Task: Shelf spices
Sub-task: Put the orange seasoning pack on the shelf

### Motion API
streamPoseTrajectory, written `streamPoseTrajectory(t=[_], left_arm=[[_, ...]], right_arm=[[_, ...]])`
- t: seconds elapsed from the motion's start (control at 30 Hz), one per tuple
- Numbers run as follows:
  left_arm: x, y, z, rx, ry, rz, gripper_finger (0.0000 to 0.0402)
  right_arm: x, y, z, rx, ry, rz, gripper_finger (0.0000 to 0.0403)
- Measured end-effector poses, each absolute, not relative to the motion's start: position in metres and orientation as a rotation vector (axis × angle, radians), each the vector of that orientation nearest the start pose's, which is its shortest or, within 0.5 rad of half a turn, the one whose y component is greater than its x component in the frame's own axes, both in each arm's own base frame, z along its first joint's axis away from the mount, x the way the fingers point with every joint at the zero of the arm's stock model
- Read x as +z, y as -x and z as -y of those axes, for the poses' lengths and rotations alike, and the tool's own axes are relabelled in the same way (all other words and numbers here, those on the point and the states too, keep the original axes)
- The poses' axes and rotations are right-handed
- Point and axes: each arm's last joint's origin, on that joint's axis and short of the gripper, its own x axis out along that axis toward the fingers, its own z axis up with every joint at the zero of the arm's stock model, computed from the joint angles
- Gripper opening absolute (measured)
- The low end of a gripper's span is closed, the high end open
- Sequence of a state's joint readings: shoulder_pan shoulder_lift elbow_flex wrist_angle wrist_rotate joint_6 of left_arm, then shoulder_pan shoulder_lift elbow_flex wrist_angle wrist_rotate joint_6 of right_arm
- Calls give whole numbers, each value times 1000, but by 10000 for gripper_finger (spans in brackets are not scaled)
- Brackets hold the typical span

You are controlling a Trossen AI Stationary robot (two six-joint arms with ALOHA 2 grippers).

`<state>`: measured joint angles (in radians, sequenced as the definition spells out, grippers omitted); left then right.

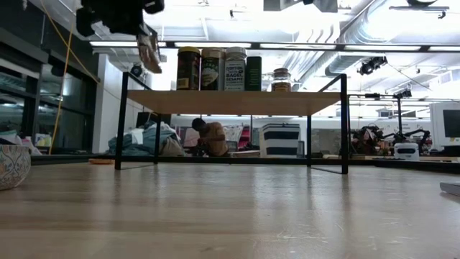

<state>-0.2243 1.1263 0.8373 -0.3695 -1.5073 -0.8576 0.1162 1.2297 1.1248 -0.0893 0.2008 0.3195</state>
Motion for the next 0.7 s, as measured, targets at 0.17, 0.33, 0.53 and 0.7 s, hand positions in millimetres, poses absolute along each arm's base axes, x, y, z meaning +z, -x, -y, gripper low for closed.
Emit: streamPoseTrajectory(t=[0.17,0.33,0.53,0.7], left_arm=[[269,-231,6,1344,141,16,9],[255,-245,1,1386,107,-2,9],[244,-256,1,1427,50,4,8],[243,-261,2,1429,-56,-79,8]], right_arm=[[367,-275,-26,-116,-302,-186,224],[363,-274,-23,-134,-293,-222,224],[362,-274,-23,-135,-206,-237,224],[362,-274,-22,-138,-150,-238,224]])
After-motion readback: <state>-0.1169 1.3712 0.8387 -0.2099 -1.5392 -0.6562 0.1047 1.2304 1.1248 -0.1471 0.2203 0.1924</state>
